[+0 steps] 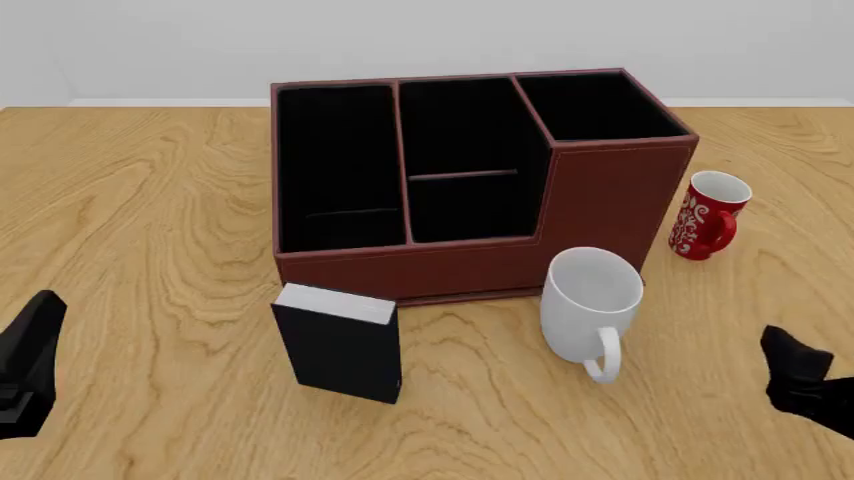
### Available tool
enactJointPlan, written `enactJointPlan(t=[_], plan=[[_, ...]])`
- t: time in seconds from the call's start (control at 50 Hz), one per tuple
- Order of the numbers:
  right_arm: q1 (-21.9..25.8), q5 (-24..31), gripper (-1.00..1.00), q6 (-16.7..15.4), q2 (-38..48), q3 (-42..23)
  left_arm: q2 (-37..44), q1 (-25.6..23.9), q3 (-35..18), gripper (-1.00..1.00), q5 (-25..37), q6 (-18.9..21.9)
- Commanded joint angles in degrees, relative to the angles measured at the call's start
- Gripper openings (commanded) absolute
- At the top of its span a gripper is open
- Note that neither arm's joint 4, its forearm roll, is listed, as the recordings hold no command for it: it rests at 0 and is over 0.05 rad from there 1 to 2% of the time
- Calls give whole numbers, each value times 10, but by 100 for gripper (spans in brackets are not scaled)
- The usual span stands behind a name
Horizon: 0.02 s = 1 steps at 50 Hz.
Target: Pick up the red mug and place it to the right of the caddy.
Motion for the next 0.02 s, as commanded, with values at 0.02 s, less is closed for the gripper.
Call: enactJointPlan(t=[0.02], plan=[[3, 222, 100, -6, -265, 10, 0, 0, 0, 100, 0, 0]])
